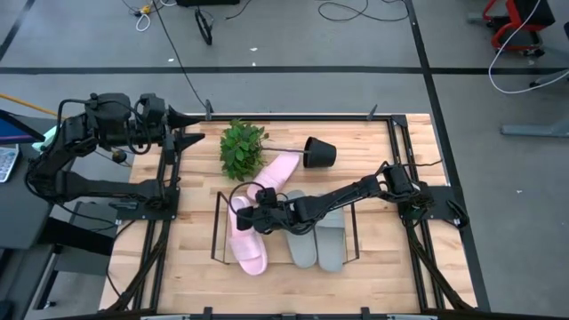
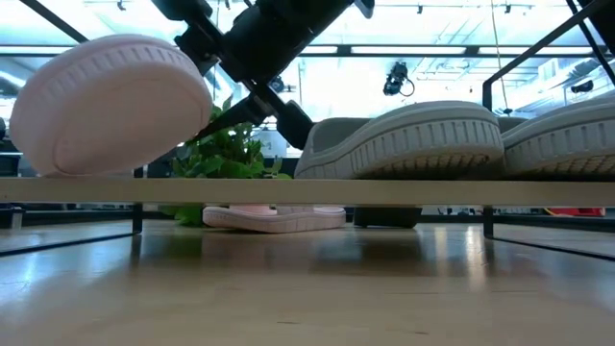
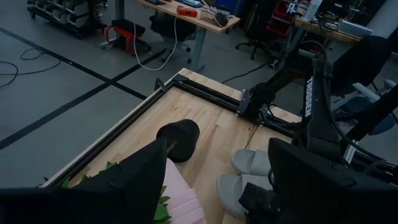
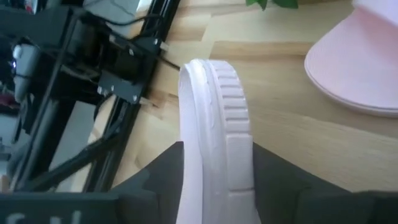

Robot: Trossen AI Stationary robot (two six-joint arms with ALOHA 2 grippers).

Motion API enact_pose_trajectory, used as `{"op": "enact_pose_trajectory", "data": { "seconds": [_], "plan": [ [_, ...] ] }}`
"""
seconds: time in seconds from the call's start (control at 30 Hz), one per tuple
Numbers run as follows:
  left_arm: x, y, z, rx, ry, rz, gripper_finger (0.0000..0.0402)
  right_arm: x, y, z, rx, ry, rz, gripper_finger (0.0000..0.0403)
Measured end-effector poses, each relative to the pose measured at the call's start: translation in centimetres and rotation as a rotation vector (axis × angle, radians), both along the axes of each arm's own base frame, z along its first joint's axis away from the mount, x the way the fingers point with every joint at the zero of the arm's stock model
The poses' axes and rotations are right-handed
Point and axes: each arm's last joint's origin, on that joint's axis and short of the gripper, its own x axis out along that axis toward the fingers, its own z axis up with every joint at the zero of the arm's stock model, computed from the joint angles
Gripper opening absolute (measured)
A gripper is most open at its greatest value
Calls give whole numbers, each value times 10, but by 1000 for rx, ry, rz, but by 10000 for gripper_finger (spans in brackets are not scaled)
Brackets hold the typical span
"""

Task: Pick and place slides into the shelf
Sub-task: Put the top pink slipper on the shelf

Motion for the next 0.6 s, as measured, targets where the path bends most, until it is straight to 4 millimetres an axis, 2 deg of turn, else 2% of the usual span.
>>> {"op": "enact_pose_trajectory", "data": {
  "seconds": [0.23, 0.43, 0.6],
  "plan": [
    [0, 0, 0, 1, 1, -1, 286, -1, 1, -2, -33, 48, 61, 174],
    [0, 0, 0, 1, 1, 0, 286, -2, -1, -3, -155, 97, 150, 178],
    [-1, 0, -2, -5, 22, 0, 286, 1, 0, 0, -225, 83, 200, 198]
  ]
}}
